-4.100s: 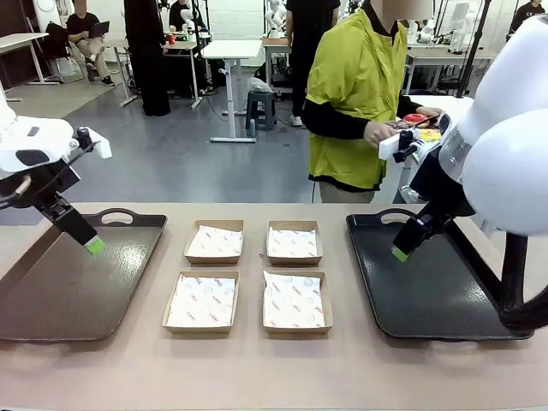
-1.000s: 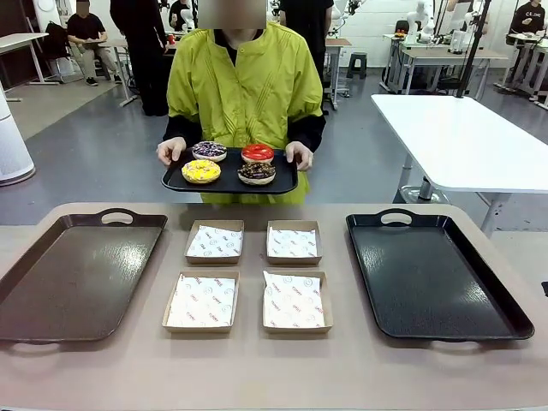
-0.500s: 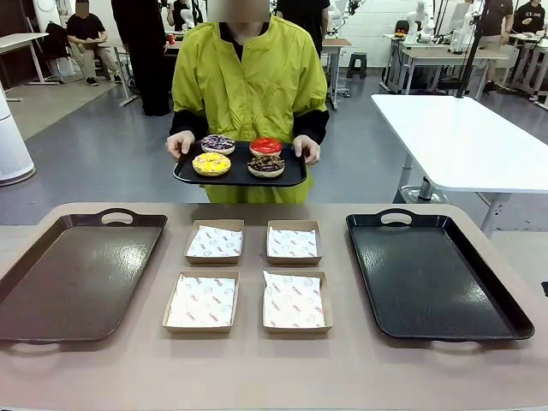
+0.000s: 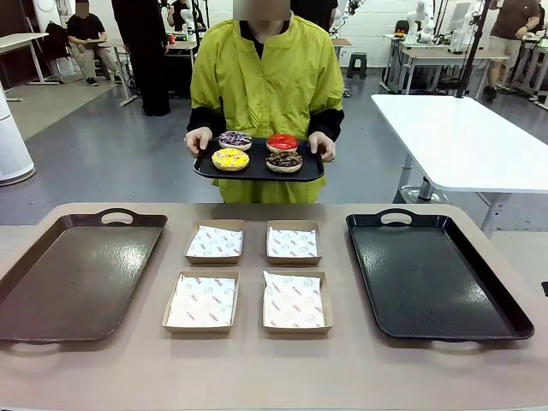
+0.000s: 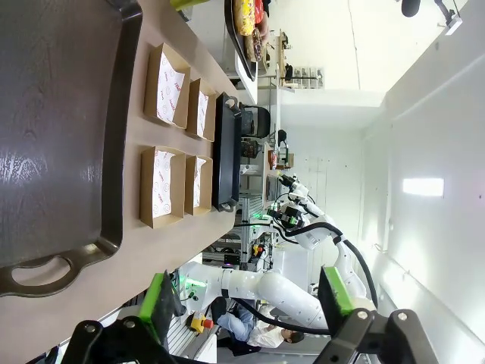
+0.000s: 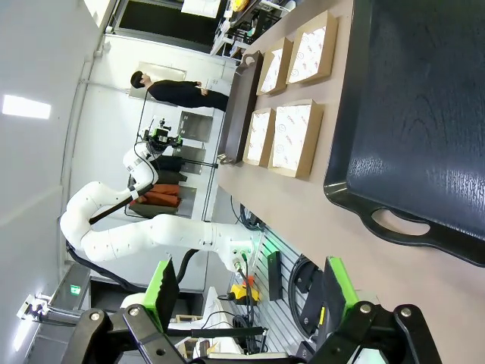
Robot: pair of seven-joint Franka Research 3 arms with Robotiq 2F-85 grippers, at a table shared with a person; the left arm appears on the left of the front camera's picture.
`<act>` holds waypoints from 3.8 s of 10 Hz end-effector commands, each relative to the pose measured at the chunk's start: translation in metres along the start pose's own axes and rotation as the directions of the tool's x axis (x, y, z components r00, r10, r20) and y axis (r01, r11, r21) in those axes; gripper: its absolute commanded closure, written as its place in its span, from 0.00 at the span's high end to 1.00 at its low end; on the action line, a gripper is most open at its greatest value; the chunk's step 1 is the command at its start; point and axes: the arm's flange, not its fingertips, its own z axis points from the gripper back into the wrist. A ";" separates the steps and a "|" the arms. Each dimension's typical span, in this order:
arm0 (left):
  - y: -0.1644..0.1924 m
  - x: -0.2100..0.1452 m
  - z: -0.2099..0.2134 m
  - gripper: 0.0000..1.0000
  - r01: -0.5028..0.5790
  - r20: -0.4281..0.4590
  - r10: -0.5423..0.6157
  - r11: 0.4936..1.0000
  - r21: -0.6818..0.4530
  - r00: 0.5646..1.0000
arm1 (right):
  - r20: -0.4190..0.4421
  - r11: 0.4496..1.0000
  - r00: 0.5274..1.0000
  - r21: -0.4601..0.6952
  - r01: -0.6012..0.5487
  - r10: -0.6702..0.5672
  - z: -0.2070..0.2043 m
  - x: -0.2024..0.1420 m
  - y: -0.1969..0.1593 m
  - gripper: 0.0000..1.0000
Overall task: Individually package the donuts and arrange them on the tray.
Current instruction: Pick up one Paper togo box.
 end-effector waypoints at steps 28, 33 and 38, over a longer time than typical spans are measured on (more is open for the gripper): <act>0.000 -0.001 0.002 1.00 -0.005 0.007 0.005 1.000 -0.010 1.000 | -0.201 0.556 0.980 -0.814 -0.166 -0.002 -0.345 0.044 0.166 1.00; 0.000 -0.001 0.002 1.00 -0.005 0.007 0.005 1.000 -0.010 1.000 | -0.208 0.526 0.978 -0.834 -0.168 -0.017 -0.362 0.049 0.160 1.00; 0.000 -0.001 0.002 1.00 -0.005 0.007 0.005 1.000 -0.010 1.000 | -0.182 0.423 0.983 -0.894 -0.148 -0.039 -0.414 0.044 0.097 1.00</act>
